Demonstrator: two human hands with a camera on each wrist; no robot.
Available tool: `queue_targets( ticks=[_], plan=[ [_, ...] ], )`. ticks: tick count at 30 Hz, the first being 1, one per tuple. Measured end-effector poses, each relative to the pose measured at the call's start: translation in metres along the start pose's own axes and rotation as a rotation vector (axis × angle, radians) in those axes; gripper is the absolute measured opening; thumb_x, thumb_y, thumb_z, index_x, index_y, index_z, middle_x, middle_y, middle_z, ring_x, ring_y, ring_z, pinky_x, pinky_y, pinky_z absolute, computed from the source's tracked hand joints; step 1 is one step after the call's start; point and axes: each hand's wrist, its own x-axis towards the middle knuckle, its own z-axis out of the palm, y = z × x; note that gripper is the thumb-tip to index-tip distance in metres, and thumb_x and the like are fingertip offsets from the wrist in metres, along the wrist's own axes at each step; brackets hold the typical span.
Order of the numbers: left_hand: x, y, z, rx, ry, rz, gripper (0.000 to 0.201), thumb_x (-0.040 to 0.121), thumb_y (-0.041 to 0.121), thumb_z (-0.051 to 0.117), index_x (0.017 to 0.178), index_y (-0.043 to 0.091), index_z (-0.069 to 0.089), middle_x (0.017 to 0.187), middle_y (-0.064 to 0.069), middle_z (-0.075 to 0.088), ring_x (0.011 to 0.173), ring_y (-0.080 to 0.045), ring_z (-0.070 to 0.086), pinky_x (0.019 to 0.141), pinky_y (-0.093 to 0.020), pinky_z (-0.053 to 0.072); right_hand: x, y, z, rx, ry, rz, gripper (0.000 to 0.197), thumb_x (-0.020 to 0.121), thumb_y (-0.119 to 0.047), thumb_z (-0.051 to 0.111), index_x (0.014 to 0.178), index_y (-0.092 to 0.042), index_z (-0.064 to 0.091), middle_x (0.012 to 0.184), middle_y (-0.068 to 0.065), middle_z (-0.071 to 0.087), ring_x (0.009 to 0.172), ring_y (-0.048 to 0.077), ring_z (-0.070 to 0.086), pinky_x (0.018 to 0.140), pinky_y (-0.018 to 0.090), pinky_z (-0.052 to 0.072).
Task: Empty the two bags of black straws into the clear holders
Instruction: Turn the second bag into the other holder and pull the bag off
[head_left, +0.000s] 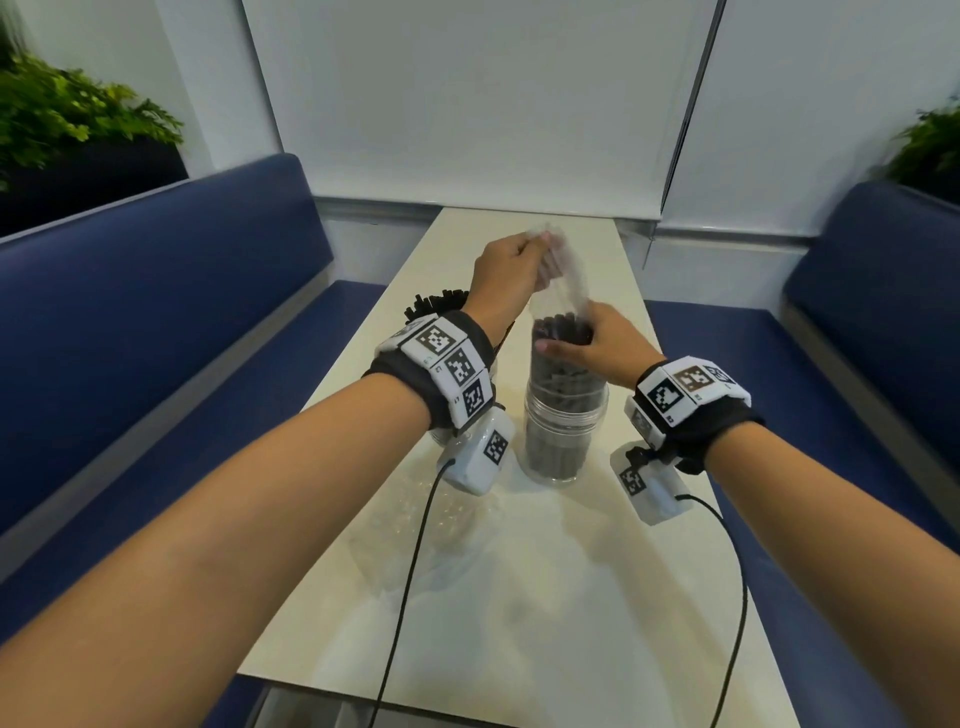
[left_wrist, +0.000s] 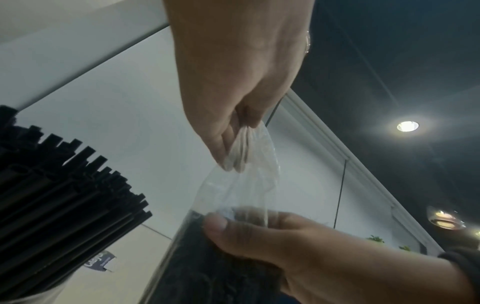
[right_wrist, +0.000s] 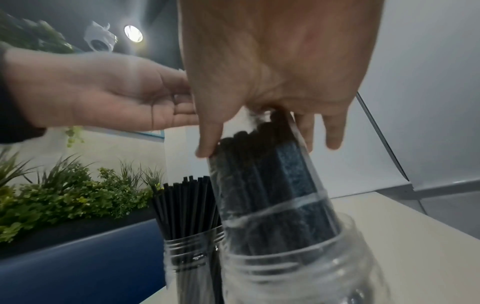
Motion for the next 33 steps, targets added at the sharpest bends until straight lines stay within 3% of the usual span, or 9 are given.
queue_targets(
  ticks=[3, 9, 11, 15, 18, 20, 24, 29, 33],
  plan=[
    [0.001, 0.002, 0.002, -0.002, -0.006, 0.045, 0.028, 0.093, 0.026, 0.049, 0.072, 0.02, 0.066, 0.088, -0.019, 0.068, 0.088, -0.033, 0.065, 0.092, -0.049, 0.053, -0.002, -0.003, -0.007, 0.135, 0.019, 0.001, 0.038, 0.083, -0.032, 0.063, 0.115, -0.012, 0.059, 0.104, 0.007, 0.062, 0.097, 0.02, 0.053, 0.081, 0.028, 0.04],
    [-0.002, -0.003, 0.003, -0.032, -0.072, 0.048, 0.042, 0.08, 0.05, 0.053, 0.104, 0.018, 0.065, 0.119, -0.009, 0.065, 0.115, -0.029, 0.058, 0.106, -0.045, 0.042, 0.004, -0.012, -0.024, 0.155, 0.283, -0.033, 0.027, 0.087, -0.021, 0.059, 0.082, 0.005, 0.066, 0.074, 0.016, 0.058, 0.073, 0.025, 0.053, 0.07, 0.039, 0.045],
    [-0.008, -0.009, 0.007, 0.113, -0.219, -0.015, 0.067, 0.08, 0.059, 0.05, 0.13, 0.014, 0.051, 0.136, -0.005, 0.054, 0.125, -0.022, 0.05, 0.109, -0.04, 0.037, -0.001, -0.01, -0.019, 0.15, 0.264, -0.032, 0.029, 0.088, -0.019, 0.057, 0.087, 0.009, 0.064, 0.084, 0.025, 0.065, 0.081, 0.033, 0.06, 0.076, 0.044, 0.05],
    [-0.02, -0.024, 0.006, 0.485, -0.463, 0.013, 0.053, 0.09, 0.052, 0.046, 0.13, 0.017, 0.052, 0.129, -0.006, 0.059, 0.117, -0.021, 0.054, 0.094, -0.027, 0.04, -0.002, -0.003, -0.008, 0.195, 0.105, 0.06, 0.063, 0.078, -0.035, 0.062, 0.131, -0.006, 0.043, 0.131, 0.018, 0.053, 0.119, 0.032, 0.051, 0.101, 0.046, 0.042],
    [-0.018, -0.022, 0.003, 0.53, -0.312, 0.028, 0.038, 0.095, 0.033, 0.047, 0.114, 0.005, 0.065, 0.109, -0.013, 0.068, 0.088, -0.018, 0.061, 0.07, -0.01, 0.04, 0.0, 0.001, -0.011, 0.302, 0.059, 0.107, 0.093, 0.072, -0.041, 0.07, 0.142, -0.007, 0.02, 0.148, 0.017, 0.032, 0.133, 0.03, 0.037, 0.108, 0.038, 0.034],
    [-0.014, -0.012, 0.002, 0.431, -0.164, 0.026, 0.033, 0.095, 0.024, 0.047, 0.109, 0.002, 0.067, 0.103, -0.014, 0.07, 0.088, -0.021, 0.065, 0.081, -0.013, 0.046, 0.003, 0.004, -0.012, 0.358, 0.05, 0.111, 0.091, 0.077, -0.035, 0.069, 0.144, -0.008, 0.013, 0.152, 0.014, 0.024, 0.135, 0.027, 0.033, 0.101, 0.029, 0.031],
    [-0.009, 0.01, 0.009, 0.214, 0.007, 0.063, 0.028, 0.093, 0.02, 0.048, 0.102, 0.006, 0.07, 0.098, -0.017, 0.073, 0.092, -0.028, 0.069, 0.093, -0.042, 0.052, 0.0, -0.002, -0.015, 0.386, 0.129, -0.056, 0.083, 0.06, -0.056, 0.073, 0.128, -0.021, 0.042, 0.127, 0.004, 0.057, 0.113, 0.021, 0.057, 0.099, 0.041, 0.046],
    [-0.005, 0.007, 0.013, 0.322, -0.024, 0.046, 0.028, 0.093, 0.014, 0.047, 0.103, 0.002, 0.07, 0.103, -0.018, 0.072, 0.095, -0.029, 0.068, 0.091, -0.031, 0.051, 0.0, 0.003, -0.017, 0.129, 0.07, -0.097, 0.03, 0.085, -0.027, 0.059, 0.11, -0.01, 0.063, 0.107, 0.014, 0.068, 0.099, 0.025, 0.061, 0.082, 0.029, 0.043],
    [-0.01, 0.004, 0.014, 0.271, 0.004, 0.051, 0.027, 0.093, 0.015, 0.047, 0.104, 0.004, 0.07, 0.105, -0.017, 0.071, 0.098, -0.027, 0.066, 0.091, -0.028, 0.05, 0.001, 0.004, -0.012, 0.075, 0.215, -0.122, 0.024, 0.089, -0.012, 0.052, 0.107, -0.006, 0.067, 0.105, 0.016, 0.07, 0.099, 0.029, 0.062, 0.086, 0.03, 0.045]
  ],
)
